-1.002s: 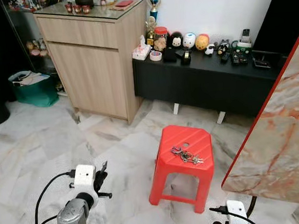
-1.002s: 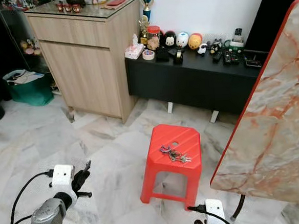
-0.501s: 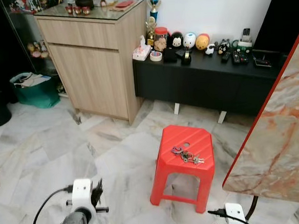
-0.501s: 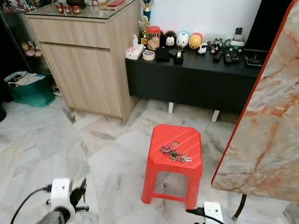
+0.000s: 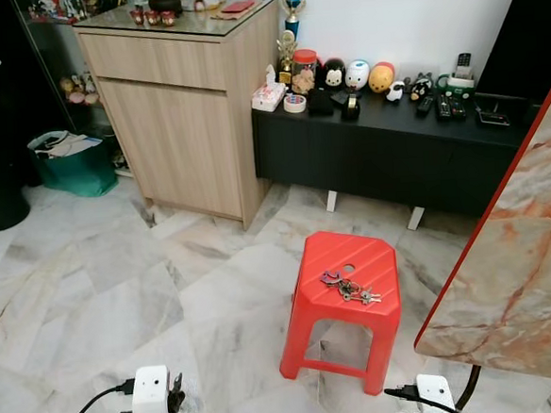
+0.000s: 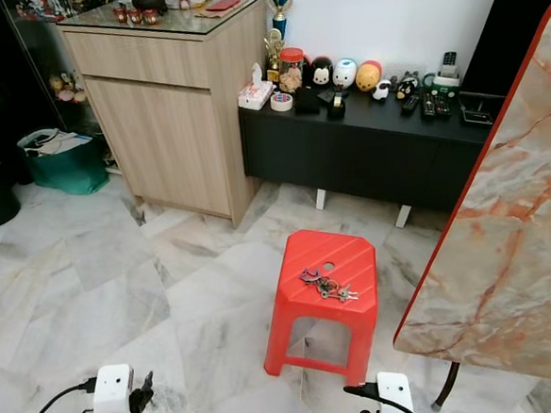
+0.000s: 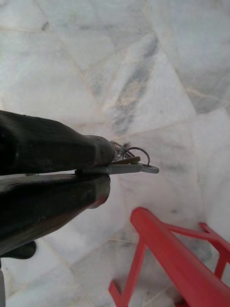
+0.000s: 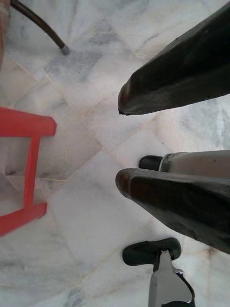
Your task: Hang keys on a hook
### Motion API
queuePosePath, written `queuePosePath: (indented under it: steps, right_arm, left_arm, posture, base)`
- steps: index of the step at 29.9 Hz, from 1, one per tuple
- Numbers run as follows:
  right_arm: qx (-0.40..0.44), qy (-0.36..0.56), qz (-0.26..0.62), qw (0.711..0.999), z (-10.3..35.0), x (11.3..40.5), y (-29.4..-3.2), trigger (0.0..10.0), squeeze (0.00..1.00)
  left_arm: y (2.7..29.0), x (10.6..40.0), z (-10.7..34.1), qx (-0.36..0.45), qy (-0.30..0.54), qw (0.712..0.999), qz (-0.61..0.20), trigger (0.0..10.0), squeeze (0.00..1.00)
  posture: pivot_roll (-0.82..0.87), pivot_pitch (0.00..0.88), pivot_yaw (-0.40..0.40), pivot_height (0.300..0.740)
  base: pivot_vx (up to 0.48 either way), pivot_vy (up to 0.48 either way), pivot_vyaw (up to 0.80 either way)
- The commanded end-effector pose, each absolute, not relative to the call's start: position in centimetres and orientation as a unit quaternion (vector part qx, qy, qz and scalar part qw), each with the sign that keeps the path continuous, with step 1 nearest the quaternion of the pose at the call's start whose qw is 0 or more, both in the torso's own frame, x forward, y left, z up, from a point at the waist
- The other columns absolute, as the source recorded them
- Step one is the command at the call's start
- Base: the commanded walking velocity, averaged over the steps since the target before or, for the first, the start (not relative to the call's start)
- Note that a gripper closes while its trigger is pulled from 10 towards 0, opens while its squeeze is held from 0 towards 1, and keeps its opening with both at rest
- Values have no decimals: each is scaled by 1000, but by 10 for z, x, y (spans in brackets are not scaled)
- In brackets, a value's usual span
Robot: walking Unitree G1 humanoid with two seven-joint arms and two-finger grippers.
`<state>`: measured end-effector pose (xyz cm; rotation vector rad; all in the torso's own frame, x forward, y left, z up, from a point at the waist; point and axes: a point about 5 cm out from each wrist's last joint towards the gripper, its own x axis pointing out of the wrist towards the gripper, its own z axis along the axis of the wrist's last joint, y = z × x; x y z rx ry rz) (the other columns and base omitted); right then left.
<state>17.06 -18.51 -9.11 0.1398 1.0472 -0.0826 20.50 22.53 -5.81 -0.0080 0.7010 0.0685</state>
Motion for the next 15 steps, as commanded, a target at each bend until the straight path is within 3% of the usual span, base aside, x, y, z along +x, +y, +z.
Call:
queuePosePath:
  steps: [1, 9, 15]
  right_arm:
    - [67, 506, -49, 859, -93, 166, -186, 10000, 0]
    - [80, 511, -49, 854, -95, 168, -166, 10000, 0]
    - [91, 515, -75, 849, -95, 168, -166, 10000, 0]
  left_arm:
    - [222, 203, -60, -6, 346, 938, 35, 10000, 0]
    - [223, 198, -63, -4, 351, 936, 40, 10000, 0]
    - [224, 200, -61, -1, 347, 937, 39, 10000, 0]
  posture:
    - [55, 0, -59, 740]
    - [56, 0, -46, 740]
    - [59, 0, -42, 740]
  base:
    - [0, -394, 0]
    - [0, -396, 0]
    - [0, -391, -635]
